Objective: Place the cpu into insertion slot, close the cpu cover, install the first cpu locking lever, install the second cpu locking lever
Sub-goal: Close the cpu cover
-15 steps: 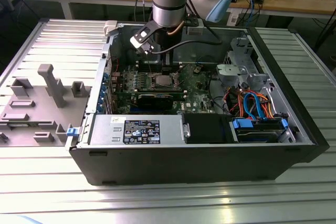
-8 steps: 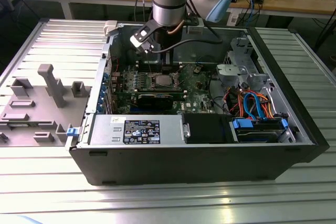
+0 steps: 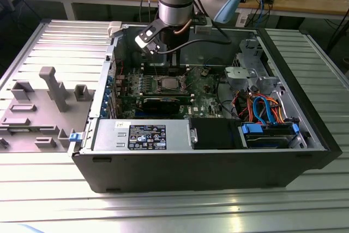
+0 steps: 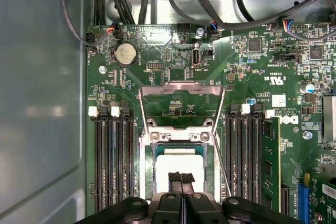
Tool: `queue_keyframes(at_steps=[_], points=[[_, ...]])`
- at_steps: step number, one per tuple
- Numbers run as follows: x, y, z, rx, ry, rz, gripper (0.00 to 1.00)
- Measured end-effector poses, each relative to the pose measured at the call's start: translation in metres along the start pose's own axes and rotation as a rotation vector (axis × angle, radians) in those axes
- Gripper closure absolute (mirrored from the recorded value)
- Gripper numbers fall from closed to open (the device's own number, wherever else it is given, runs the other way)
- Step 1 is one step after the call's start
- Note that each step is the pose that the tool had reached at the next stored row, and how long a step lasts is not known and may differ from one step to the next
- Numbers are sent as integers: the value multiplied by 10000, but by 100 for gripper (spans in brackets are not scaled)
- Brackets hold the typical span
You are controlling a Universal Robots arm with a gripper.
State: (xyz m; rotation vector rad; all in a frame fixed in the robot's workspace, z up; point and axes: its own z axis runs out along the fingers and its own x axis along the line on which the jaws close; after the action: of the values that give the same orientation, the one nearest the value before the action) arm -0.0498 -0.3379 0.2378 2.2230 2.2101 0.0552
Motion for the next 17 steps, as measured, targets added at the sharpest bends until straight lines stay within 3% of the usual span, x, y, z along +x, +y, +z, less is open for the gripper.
queue_keyframes(at_steps=[17], points=[[1, 2, -58, 1, -1, 0, 89]])
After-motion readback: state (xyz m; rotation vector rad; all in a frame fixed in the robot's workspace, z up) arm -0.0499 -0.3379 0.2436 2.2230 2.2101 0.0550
